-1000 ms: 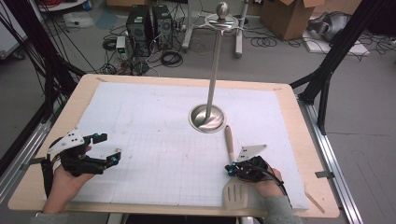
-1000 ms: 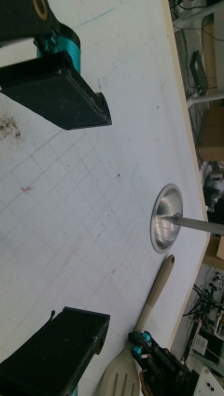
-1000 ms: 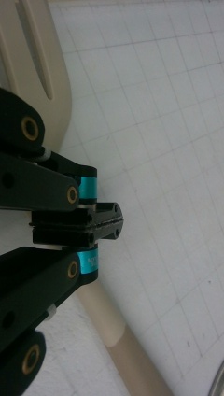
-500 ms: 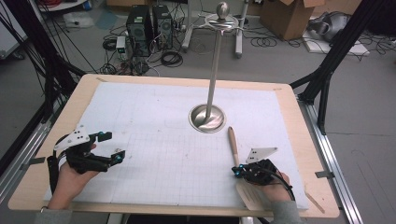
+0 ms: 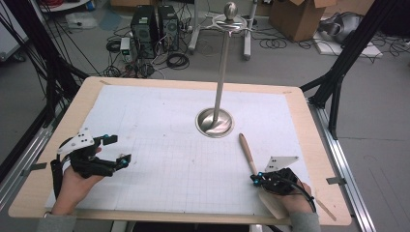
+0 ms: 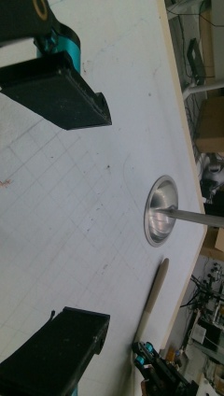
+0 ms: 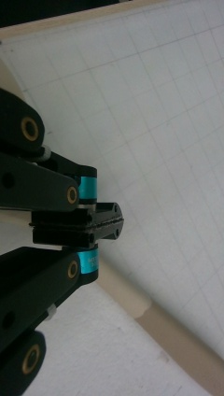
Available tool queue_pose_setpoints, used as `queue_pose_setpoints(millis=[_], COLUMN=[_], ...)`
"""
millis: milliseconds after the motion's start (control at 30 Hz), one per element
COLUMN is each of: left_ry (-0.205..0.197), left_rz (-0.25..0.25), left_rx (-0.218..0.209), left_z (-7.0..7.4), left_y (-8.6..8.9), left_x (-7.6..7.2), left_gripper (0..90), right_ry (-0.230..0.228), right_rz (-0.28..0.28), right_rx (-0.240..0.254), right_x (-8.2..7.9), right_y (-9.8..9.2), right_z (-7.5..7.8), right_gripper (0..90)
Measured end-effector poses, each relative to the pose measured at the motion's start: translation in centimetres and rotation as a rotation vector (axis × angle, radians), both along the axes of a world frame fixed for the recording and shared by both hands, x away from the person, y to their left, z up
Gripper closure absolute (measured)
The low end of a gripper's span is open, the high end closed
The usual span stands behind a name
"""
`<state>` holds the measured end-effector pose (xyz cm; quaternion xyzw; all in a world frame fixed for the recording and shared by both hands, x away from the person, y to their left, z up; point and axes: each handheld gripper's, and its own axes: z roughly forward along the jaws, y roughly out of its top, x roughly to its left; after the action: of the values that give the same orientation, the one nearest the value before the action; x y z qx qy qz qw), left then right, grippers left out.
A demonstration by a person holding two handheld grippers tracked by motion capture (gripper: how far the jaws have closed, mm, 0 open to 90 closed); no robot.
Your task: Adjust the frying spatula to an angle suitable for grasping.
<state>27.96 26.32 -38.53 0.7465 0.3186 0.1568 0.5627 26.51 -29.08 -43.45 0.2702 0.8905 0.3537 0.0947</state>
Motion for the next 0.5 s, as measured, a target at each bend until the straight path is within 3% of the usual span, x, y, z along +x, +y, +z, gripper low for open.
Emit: queue_pose_setpoints(millis=[400,500], left_ry=[-0.002,-0.002], left_rz=[-0.01,-0.011], left_rx=[0.006,0.004], left_z=[0.0,0.0], left_y=[-0.4,-0.4], left_x=[0.3,0.2], left_gripper=[6.3,6.3], right_ry=[0.002,0.001], right_rz=[-0.062,-0.059], right_rx=[0.038,0.031], right_x=[-0.6,-0.5], right_y=[-2.4,-2.2], right_z=[0.2,0.3], right_gripper=[90.0,90.0])
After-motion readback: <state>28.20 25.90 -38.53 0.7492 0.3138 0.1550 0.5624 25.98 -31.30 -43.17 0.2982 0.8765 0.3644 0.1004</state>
